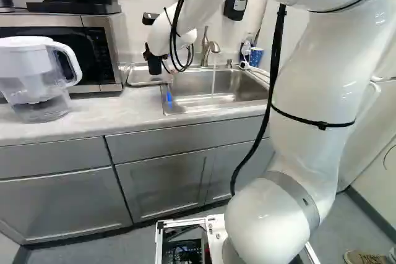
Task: Rinse the cup and place it in the tray
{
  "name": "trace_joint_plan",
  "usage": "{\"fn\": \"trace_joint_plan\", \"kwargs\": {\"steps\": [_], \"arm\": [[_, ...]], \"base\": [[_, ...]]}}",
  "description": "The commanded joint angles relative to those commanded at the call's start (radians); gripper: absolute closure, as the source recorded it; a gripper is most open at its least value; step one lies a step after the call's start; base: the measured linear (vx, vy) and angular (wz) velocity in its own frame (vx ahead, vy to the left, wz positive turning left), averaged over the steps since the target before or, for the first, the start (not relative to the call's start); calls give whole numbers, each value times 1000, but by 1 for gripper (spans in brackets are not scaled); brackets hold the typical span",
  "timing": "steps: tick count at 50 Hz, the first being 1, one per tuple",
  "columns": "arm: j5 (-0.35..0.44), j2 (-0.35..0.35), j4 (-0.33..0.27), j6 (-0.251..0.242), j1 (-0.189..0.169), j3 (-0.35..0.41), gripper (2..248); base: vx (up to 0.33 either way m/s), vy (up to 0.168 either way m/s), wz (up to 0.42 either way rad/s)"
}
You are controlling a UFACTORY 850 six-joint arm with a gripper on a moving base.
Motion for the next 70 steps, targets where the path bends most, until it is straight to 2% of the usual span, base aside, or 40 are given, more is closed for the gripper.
{"fn": "trace_joint_plan", "kwargs": {"steps": [18,19,23,24,28,29,33,34,39,40,70], "arm": [[0,-11,0,0,0,3,127],[0,-11,0,0,0,3,118],[0,-11,0,0,0,3,118],[0,-11,0,0,0,3,87],[0,-11,0,0,0,3,87],[0,-11,0,0,0,3,53],[0,-11,0,0,0,3,53],[0,-11,0,0,0,3,18],[0,-11,0,0,0,3,18],[0,-11,0,0,0,3,3],[0,20,0,0,0,-6,3]], "base": [[0,0,0],[0,0,0],[0,0,0],[0,0,0],[0,0,0],[0,0,0],[0,0,0],[0,0,0],[0,0,0],[0,0,0],[0,0,0]]}}
